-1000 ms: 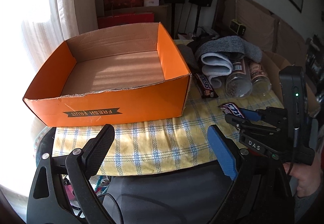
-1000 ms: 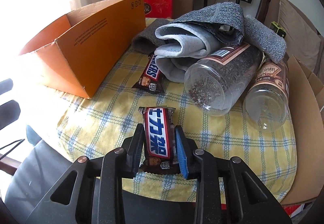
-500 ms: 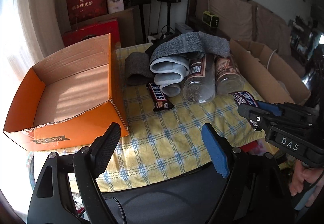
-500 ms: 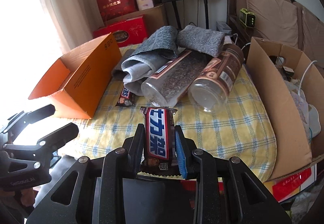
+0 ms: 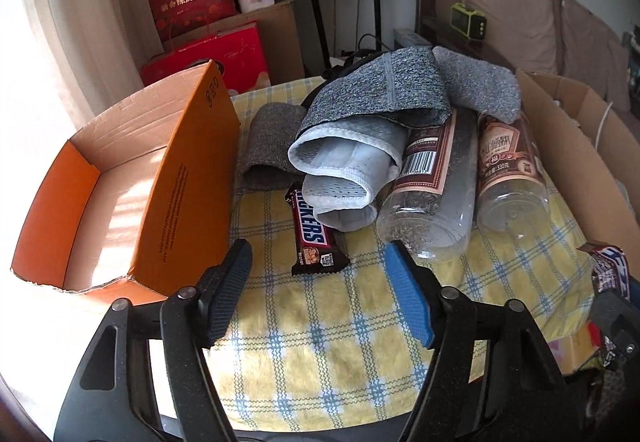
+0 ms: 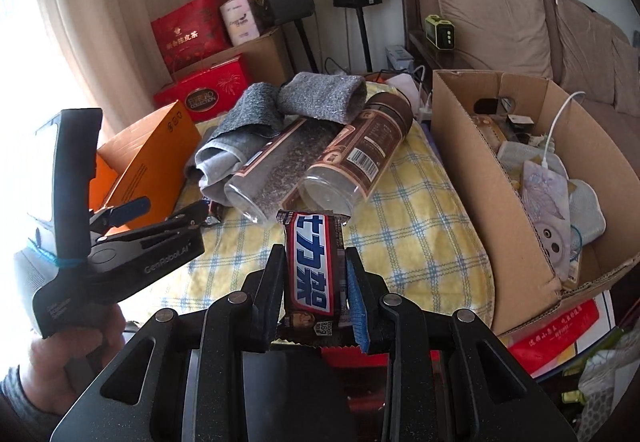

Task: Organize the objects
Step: 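Grasp the English-label Snickers bar with the left gripper while the right gripper holds its bar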

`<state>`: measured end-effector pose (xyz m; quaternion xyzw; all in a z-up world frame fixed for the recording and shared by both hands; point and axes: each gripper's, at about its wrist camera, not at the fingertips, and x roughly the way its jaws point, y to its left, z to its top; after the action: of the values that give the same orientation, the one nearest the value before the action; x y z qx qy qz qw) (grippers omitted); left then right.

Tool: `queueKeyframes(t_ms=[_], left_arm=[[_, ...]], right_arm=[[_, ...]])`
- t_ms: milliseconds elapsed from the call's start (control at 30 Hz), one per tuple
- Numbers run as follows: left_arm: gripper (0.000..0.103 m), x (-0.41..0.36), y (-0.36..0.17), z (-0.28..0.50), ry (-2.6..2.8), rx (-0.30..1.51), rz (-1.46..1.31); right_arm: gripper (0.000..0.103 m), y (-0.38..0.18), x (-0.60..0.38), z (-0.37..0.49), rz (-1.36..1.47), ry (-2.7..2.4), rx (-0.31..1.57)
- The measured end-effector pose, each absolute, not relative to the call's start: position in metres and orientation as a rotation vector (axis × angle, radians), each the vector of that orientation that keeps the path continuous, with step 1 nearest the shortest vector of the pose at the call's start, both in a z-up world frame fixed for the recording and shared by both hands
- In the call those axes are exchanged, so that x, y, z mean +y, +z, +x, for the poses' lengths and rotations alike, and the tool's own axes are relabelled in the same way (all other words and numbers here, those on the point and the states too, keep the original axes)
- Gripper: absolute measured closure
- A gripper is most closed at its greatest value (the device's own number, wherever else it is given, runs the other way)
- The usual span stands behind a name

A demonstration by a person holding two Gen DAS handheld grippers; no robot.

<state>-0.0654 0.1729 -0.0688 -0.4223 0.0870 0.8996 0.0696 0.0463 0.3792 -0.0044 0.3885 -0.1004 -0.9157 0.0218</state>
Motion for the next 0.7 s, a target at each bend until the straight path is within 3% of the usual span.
queueKeyframes(t_ms=[67, 333, 500, 700], left_arm=[[0.053, 0.172, -0.077, -0.072, 2.694, 0.235, -1.312], [0.053, 0.168, -0.101, -0.088, 2.740, 0.240, -1.361], [0.048, 0.174, -0.107, -0.099, 2.765, 0.256, -1.362], [0.046, 0.170, -0.113, -0.115, 2.752, 0.164, -1.396]], right_arm=[[0.074, -0.005, 0.380, 0.047, 1.202, -2.835, -0.316], [0.074, -0.010, 0.379, 0.047, 1.214, -2.818, -0.321], [0.074, -0.017, 0.377, 0.043, 1.230, -2.801, -0.330], [0.074, -0.020, 0.373, 0.042, 1.238, -2.785, -0.316]])
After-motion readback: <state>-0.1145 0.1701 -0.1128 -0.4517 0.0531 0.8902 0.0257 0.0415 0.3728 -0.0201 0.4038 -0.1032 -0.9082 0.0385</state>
